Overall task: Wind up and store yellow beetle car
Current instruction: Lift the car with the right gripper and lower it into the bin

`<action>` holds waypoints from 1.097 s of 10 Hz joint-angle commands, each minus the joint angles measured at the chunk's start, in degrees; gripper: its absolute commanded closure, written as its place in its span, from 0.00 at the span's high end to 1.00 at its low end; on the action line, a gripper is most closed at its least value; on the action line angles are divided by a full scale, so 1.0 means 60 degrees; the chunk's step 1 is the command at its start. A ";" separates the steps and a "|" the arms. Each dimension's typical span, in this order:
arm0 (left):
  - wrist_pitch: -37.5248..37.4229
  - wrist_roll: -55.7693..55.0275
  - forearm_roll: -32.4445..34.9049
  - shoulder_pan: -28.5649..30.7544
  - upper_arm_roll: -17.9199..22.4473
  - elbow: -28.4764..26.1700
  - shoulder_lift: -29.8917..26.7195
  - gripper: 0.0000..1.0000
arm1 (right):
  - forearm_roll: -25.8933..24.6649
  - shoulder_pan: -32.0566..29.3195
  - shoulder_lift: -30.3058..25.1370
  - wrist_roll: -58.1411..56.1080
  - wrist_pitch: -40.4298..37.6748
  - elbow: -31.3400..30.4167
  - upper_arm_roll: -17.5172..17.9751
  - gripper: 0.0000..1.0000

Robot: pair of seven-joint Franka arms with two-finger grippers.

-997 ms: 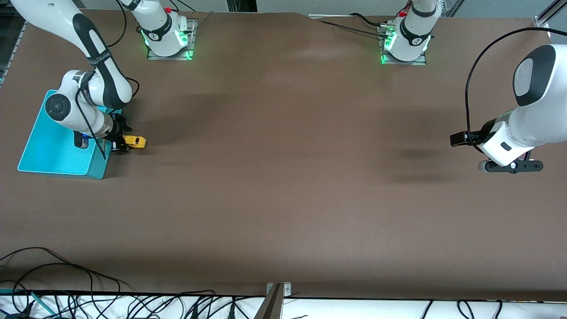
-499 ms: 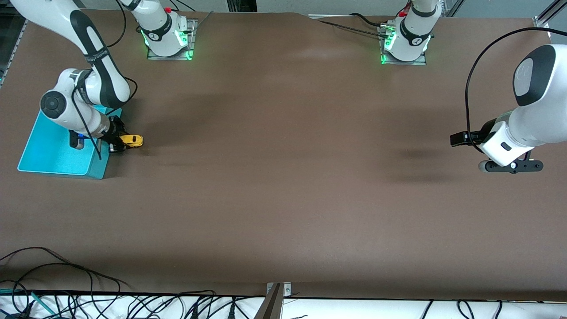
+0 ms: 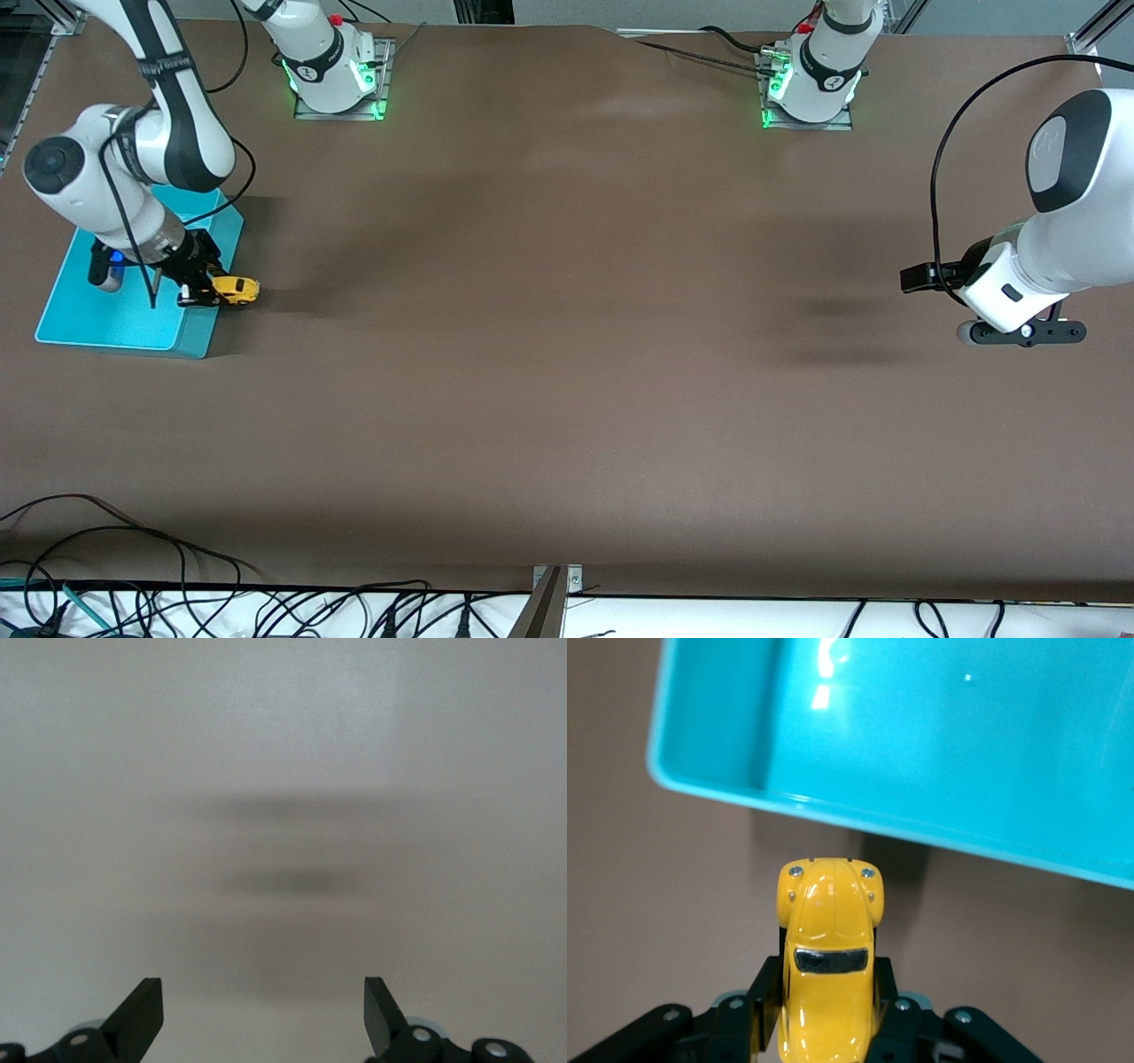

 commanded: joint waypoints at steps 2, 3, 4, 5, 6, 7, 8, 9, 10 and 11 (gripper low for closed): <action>-0.0207 0.0282 -0.0230 0.0069 0.0001 -0.0031 -0.0177 1.00 | -0.0148 -0.0106 -0.0626 -0.0160 -0.0443 -0.0069 0.0095 0.00; -0.0207 0.0282 -0.0230 0.0069 0.0001 -0.0045 -0.0177 1.00 | -0.0163 -0.0367 -0.0655 -0.0886 -0.0661 -0.0055 0.0023 0.00; -0.0193 0.0282 -0.0230 0.0069 0.0001 -0.0045 -0.0177 1.00 | -0.0164 -0.0732 -0.0801 -0.1836 -0.0983 -0.0040 -0.0065 0.00; -0.0193 0.0267 -0.0230 0.0069 0.0001 -0.0045 -0.0177 1.00 | -0.0178 -0.0852 -0.0947 -0.2614 -0.1305 -0.0040 -0.0371 0.00; -0.0193 0.0224 -0.0230 0.0069 0.0001 -0.0045 -0.0177 1.00 | -0.0367 -0.0882 -0.0992 -0.3361 -0.1642 -0.0040 -0.0722 0.00; -0.0193 0.0194 -0.0230 0.0069 0.0001 -0.0045 -0.0163 1.00 | -0.0833 -0.0897 -0.1007 -0.3789 -0.1790 -0.0040 -0.1044 0.00; -0.0193 0.0179 -0.0230 0.0069 0.0001 -0.0045 -0.0177 1.00 | -0.1330 -0.0897 -0.0949 -0.4127 -0.1835 -0.0040 -0.1395 0.00; -0.0207 0.0179 -0.0230 0.0069 0.0001 -0.0045 -0.0177 1.00 | -0.1698 -0.0912 -0.0659 -0.4566 -0.1835 -0.0040 -0.1689 0.00; -0.0193 0.0179 -0.0230 0.0069 0.0001 -0.0045 -0.0177 1.00 | -0.2006 -0.0912 -0.0322 -0.5020 -0.1763 -0.0054 -0.2127 0.00; -0.0193 0.0194 -0.0230 0.0069 0.0001 -0.0045 -0.0177 1.00 | -0.2299 -0.0926 -0.0014 -0.5198 -0.1661 0.0004 -0.2334 0.00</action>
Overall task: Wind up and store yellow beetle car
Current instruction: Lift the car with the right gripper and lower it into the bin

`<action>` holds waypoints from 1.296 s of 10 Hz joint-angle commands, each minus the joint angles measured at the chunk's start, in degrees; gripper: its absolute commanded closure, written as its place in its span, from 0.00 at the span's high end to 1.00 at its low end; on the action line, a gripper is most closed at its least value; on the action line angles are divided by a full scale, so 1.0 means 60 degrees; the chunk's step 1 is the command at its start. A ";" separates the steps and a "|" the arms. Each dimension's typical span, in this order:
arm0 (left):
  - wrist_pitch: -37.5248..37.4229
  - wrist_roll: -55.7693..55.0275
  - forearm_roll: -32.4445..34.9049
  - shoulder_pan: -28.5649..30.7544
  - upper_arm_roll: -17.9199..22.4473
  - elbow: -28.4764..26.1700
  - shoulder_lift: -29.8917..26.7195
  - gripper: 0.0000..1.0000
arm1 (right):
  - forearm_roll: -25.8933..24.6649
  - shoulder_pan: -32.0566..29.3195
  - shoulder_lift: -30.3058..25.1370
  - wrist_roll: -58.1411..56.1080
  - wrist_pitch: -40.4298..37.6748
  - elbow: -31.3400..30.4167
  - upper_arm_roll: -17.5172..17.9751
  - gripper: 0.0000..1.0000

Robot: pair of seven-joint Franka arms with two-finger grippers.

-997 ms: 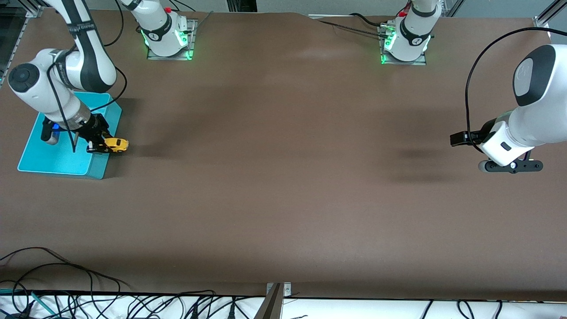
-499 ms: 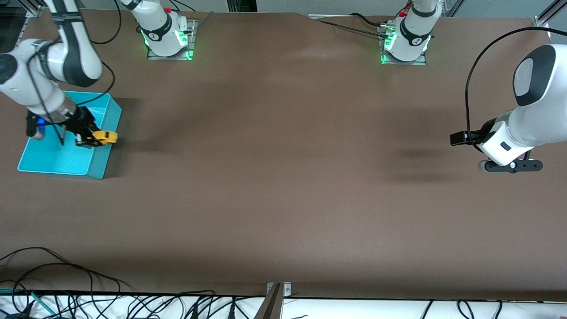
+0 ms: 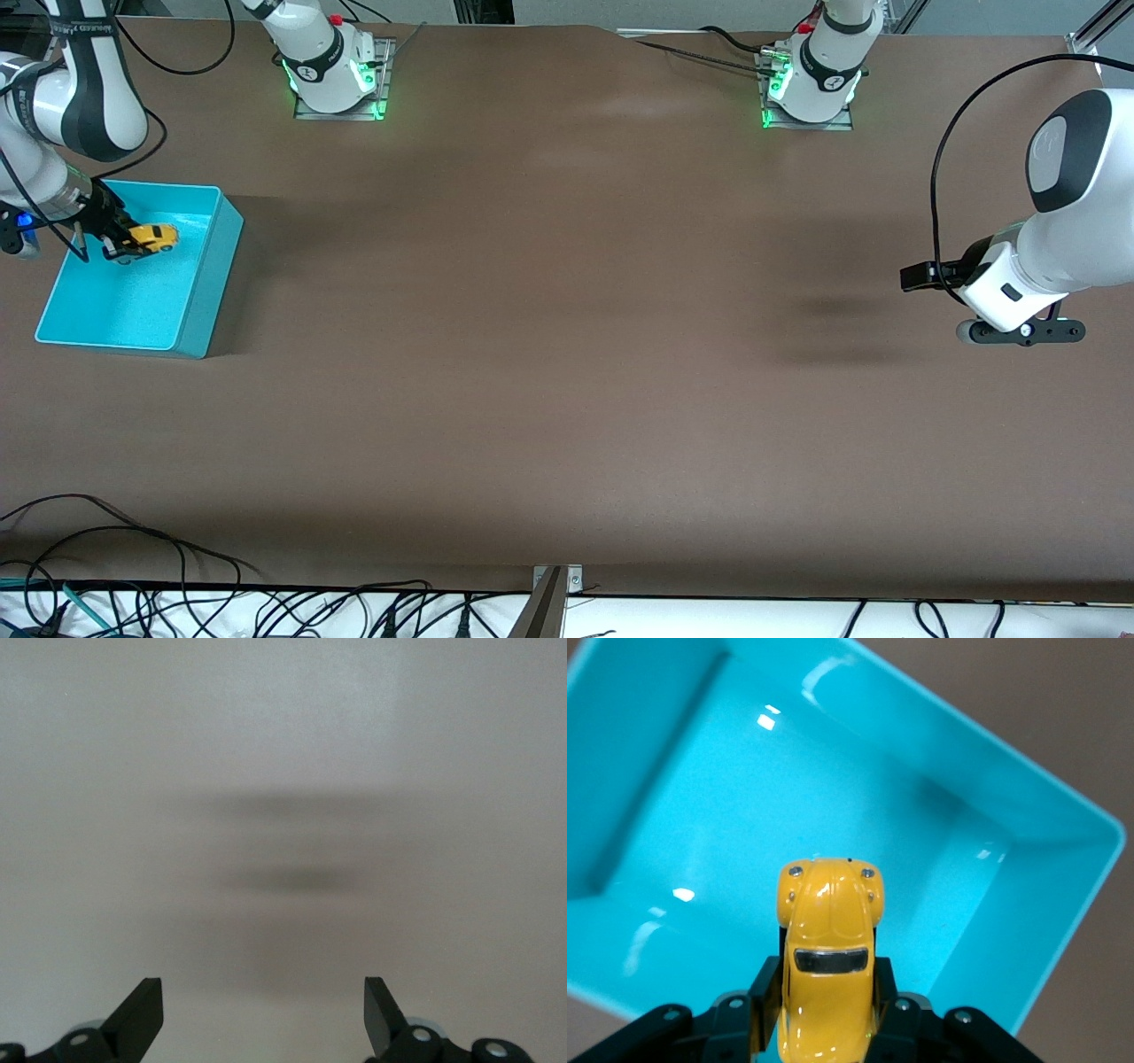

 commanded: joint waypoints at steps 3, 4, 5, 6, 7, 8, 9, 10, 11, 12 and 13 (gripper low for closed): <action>-0.0131 0.0191 -0.0302 0.0079 0.0016 -0.0045 -0.0177 1.00 | -0.0664 -0.0152 0.1325 -0.0427 0.0739 0.0180 -0.0483 0.00; -0.0131 0.0176 -0.0492 0.0079 0.0030 -0.0045 -0.0163 1.00 | -0.0679 -0.0138 0.1575 -0.0412 0.0753 0.0180 -0.0483 0.00; -0.0131 0.0176 -0.0494 0.0079 0.0030 -0.0045 -0.0177 1.00 | -0.0694 -0.0138 0.1853 -0.0412 0.0812 0.0180 -0.0468 0.00; -0.0131 0.0176 -0.0508 0.0079 0.0030 -0.0045 -0.0177 1.00 | -0.0694 -0.0138 0.2059 -0.0441 0.0972 0.0180 -0.0468 0.13; -0.0131 0.0176 -0.0494 0.0079 0.0030 -0.0045 -0.0163 1.00 | -0.0650 -0.0152 0.2278 -0.0441 0.0988 0.0180 -0.0468 0.40; -0.0131 0.0176 -0.0508 0.0079 0.0030 -0.0045 -0.0163 1.00 | -0.0650 -0.0152 0.2469 -0.0441 0.1002 0.0195 -0.0468 0.62; -0.0131 0.0176 -0.0494 0.0079 0.0030 -0.0045 -0.0163 1.00 | -0.0635 -0.0152 0.2572 -0.0427 0.1061 0.0209 -0.0453 0.86; -0.0131 0.0176 -0.0508 0.0079 0.0030 -0.0045 -0.0163 1.00 | -0.0621 -0.0152 0.2573 -0.0397 0.1018 0.0268 -0.0439 1.00; -0.0131 0.0176 -0.0508 0.0065 0.0030 -0.0045 -0.0163 1.00 | -0.0621 -0.0152 0.2515 -0.0470 0.0959 0.0384 -0.0395 1.00; -0.0131 0.0176 -0.0508 0.0065 0.0030 -0.0045 -0.0163 1.00 | -0.0621 -0.0138 0.2399 -0.0456 0.0930 0.0429 -0.0380 1.00; -0.0131 0.0162 -0.0508 0.0065 0.0030 -0.0045 -0.0163 1.00 | -0.0621 -0.0123 0.2282 -0.0369 0.0915 0.0415 -0.0365 1.00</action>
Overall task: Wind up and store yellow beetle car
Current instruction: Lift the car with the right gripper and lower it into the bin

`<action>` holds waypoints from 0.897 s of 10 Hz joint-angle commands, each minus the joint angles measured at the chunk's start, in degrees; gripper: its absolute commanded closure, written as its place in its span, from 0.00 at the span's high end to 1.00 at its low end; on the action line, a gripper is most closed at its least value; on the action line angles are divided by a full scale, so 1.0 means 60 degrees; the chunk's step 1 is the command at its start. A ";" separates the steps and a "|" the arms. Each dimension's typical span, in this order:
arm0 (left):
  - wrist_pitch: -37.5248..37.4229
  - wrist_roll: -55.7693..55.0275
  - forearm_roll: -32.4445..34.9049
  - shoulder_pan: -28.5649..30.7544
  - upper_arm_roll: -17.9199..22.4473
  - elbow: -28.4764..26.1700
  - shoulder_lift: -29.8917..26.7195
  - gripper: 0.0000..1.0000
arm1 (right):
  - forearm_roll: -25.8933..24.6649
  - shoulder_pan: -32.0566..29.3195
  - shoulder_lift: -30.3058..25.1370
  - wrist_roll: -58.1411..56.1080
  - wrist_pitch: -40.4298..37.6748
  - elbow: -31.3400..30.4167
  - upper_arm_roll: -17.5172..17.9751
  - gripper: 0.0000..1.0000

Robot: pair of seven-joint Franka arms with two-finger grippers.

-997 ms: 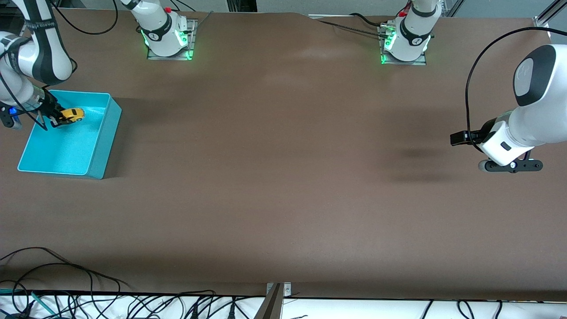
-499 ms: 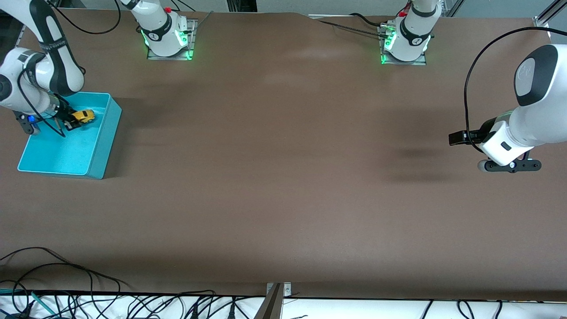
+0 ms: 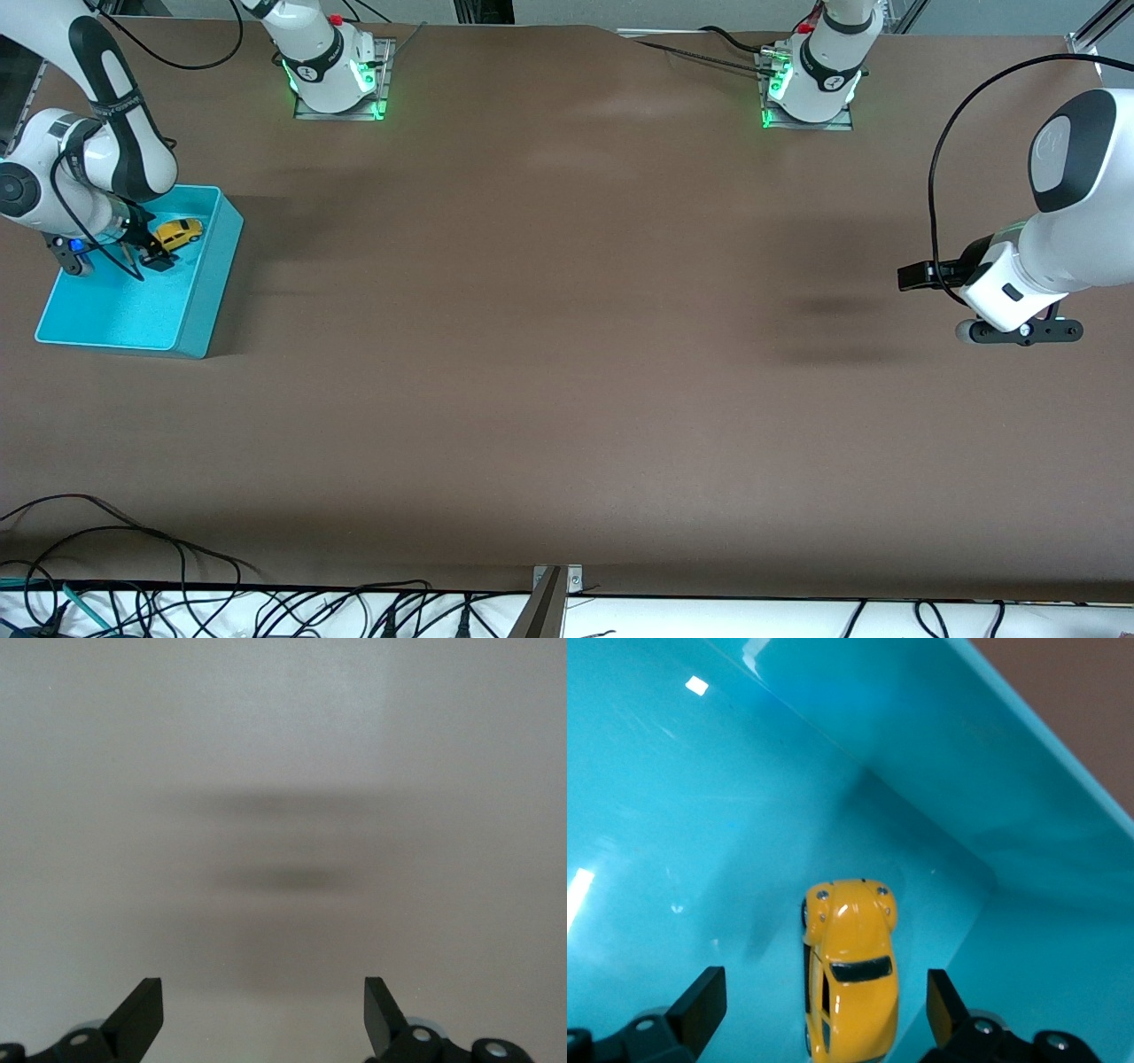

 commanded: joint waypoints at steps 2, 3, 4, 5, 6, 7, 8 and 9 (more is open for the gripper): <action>-0.0122 0.0162 -0.0236 0.0035 0.0029 -0.0045 -0.0163 1.00 | -0.0121 -0.0032 -0.0662 0.0057 -0.0965 0.0153 0.0416 1.00; -0.0122 0.0162 -0.0236 0.0049 0.0029 -0.0046 -0.0163 1.00 | -0.0135 -0.0032 -0.0824 0.0057 -0.1814 0.0473 0.0548 1.00; -0.0122 0.0162 -0.0236 0.0035 0.0029 -0.0046 -0.0163 1.00 | -0.0121 -0.0032 -0.0883 0.0057 -0.2533 0.0854 0.0738 1.00; -0.0122 0.0162 -0.0236 0.0035 0.0029 -0.0031 -0.0163 1.00 | -0.0092 -0.0032 -0.0956 0.0057 -0.3033 0.1031 0.0986 1.00; -0.0122 0.0162 -0.0236 0.0035 0.0029 -0.0045 -0.0163 1.00 | -0.0062 -0.0032 -0.1073 0.0057 -0.3328 0.1120 0.1352 1.00; -0.0122 0.0162 -0.0236 0.0035 0.0029 -0.0046 -0.0163 1.00 | -0.0033 -0.0046 -0.1321 0.0043 -0.3491 0.1310 0.1486 1.00; -0.0122 0.0162 -0.0236 0.0049 0.0029 -0.0046 -0.0163 1.00 | 0.0112 -0.0047 -0.1642 0.0202 -0.3869 0.1544 0.1502 1.00; -0.0122 0.0162 -0.0236 0.0035 0.0029 -0.0031 -0.0163 1.00 | 0.0447 -0.0047 -0.1849 0.0204 -0.4221 0.1836 0.1502 1.00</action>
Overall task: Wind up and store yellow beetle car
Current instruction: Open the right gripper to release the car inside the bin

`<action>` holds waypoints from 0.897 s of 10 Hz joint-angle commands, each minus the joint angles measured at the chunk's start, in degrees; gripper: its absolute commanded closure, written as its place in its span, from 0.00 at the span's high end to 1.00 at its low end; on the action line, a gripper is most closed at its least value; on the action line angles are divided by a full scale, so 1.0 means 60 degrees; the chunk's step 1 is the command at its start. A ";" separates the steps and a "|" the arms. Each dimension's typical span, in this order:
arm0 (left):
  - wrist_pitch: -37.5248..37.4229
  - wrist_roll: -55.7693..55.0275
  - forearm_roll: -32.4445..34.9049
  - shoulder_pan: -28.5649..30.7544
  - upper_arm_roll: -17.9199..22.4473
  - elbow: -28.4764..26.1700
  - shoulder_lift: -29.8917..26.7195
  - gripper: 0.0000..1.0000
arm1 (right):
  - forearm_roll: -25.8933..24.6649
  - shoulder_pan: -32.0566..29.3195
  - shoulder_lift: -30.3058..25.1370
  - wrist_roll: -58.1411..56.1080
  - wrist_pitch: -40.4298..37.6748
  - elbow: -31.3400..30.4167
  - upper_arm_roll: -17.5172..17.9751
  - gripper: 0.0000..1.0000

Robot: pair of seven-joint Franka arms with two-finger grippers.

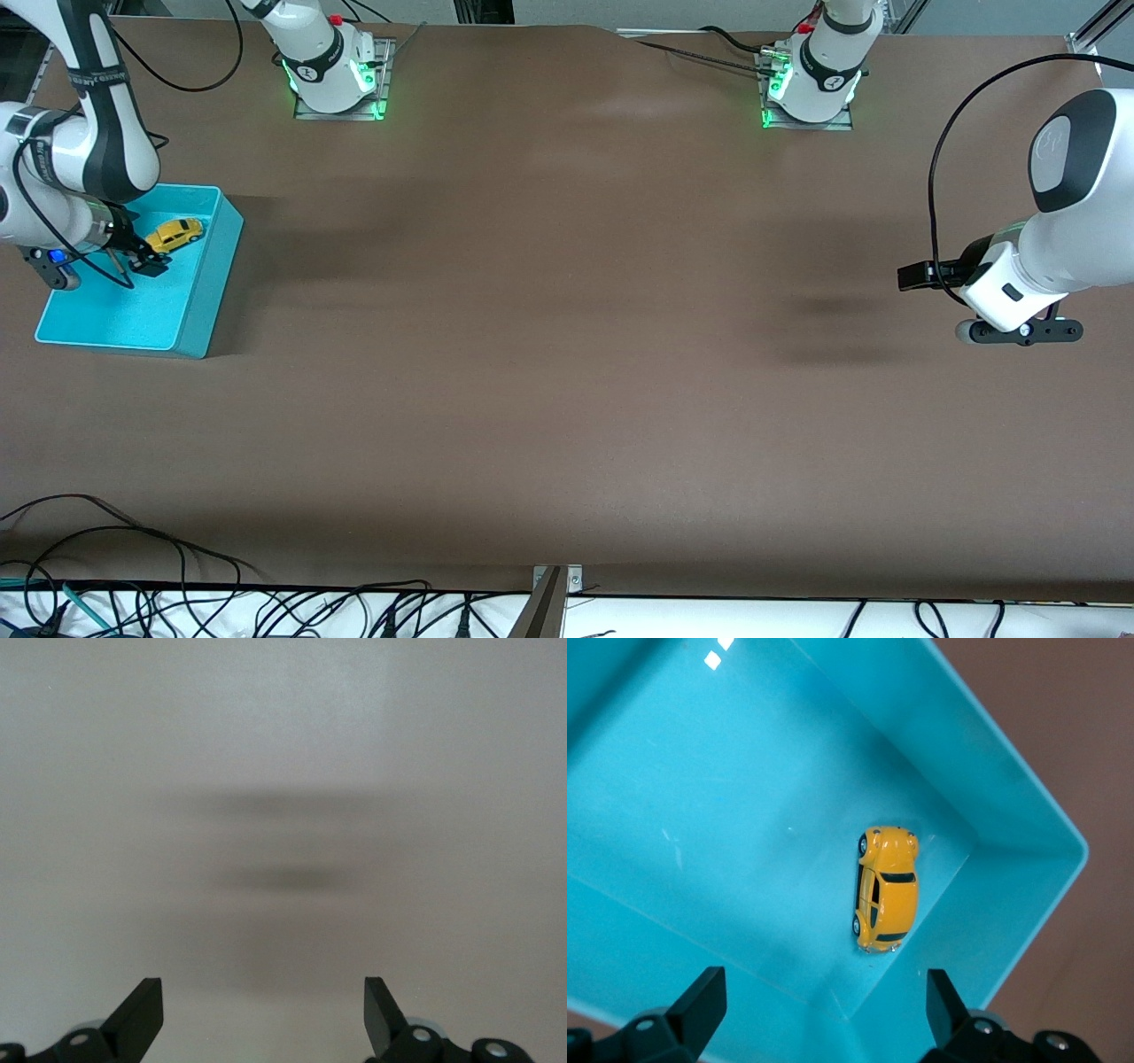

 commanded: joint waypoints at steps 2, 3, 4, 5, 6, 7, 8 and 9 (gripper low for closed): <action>-0.0117 0.0147 -0.0234 0.0048 0.0029 -0.0030 -0.0163 1.00 | 0.0774 -0.0089 -0.0911 -0.0171 -0.1168 0.0779 0.0338 1.00; -0.0117 0.0162 -0.0234 0.0048 0.0029 -0.0030 -0.0163 1.00 | 0.1066 -0.0089 -0.1014 -0.0187 -0.1751 0.1260 0.0631 1.00; -0.0103 0.0162 -0.0234 0.0048 0.0029 -0.0045 -0.0163 1.00 | 0.1504 -0.0089 -0.1015 -0.0361 -0.2467 0.1917 0.0866 1.00; -0.0074 0.0162 -0.0248 0.0048 0.0029 -0.0045 -0.0163 1.00 | 0.1885 -0.0089 -0.1175 -0.0755 -0.3069 0.2475 0.0984 1.00; -0.0059 0.0162 -0.0249 0.0048 0.0029 -0.0045 -0.0163 1.00 | 0.2295 -0.0089 -0.1423 -0.1165 -0.3307 0.2756 0.1014 1.00; -0.0030 0.0162 -0.0249 0.0048 0.0029 -0.0060 -0.0163 1.00 | 0.2705 -0.0089 -0.1686 -0.1720 -0.3425 0.2860 0.1015 1.00; -0.0015 0.0191 -0.0481 0.0164 0.0029 -0.0060 -0.0163 1.00 | 0.2985 -0.0074 -0.1994 -0.2479 -0.3687 0.2934 0.1015 1.00; -0.0015 0.0206 -0.0642 0.0267 0.0015 -0.0074 -0.0177 0.98 | 0.3191 -0.0060 -0.2214 -0.3082 -0.3966 0.3065 0.1029 0.99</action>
